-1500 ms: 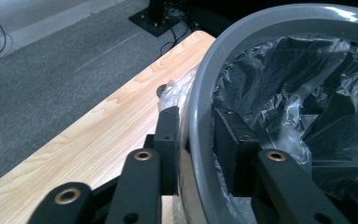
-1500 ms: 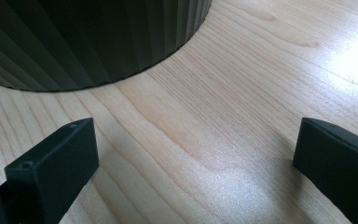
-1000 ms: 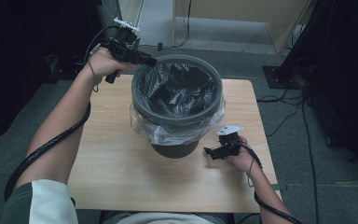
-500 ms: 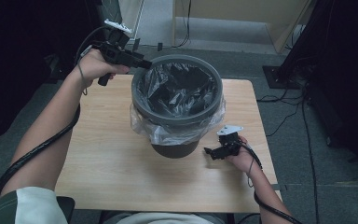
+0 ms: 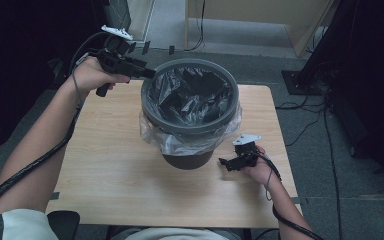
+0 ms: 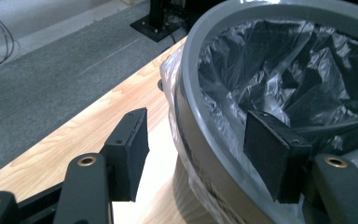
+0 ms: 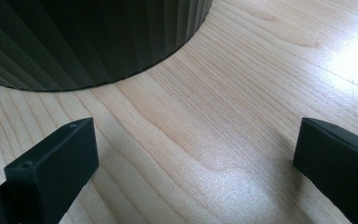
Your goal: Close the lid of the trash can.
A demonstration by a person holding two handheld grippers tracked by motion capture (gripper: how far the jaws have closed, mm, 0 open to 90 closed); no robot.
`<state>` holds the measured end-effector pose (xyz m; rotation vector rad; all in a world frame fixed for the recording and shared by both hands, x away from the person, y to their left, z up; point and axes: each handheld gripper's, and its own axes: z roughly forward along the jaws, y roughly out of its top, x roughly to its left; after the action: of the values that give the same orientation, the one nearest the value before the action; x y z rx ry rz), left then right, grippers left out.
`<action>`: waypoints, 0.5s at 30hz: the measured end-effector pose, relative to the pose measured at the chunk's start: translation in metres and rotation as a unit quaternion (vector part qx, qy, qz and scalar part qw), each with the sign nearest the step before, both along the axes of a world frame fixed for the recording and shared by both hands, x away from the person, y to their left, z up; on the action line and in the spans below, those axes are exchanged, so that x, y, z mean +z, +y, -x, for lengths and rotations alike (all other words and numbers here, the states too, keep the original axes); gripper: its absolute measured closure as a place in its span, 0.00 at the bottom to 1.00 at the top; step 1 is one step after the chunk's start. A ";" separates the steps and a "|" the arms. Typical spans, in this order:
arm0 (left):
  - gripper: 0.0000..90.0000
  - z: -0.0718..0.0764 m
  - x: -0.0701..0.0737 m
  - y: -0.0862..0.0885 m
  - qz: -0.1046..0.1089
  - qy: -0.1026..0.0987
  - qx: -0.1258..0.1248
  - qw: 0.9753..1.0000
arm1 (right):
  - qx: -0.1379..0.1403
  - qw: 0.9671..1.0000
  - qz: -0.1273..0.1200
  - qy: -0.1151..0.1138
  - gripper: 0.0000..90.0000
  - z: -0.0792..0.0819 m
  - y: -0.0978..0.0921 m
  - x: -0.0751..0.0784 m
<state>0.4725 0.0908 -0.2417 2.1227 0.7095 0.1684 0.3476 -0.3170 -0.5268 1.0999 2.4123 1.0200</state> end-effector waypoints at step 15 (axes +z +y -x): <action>0.41 0.014 -0.006 0.021 0.034 -0.001 0.008 0.999 | 0.000 1.000 0.000 0.000 0.00 0.000 0.000 0.000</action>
<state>0.4590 0.1118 -0.2481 2.0529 0.7214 0.1524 0.3476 -0.3170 -0.5268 1.0995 2.4122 1.0200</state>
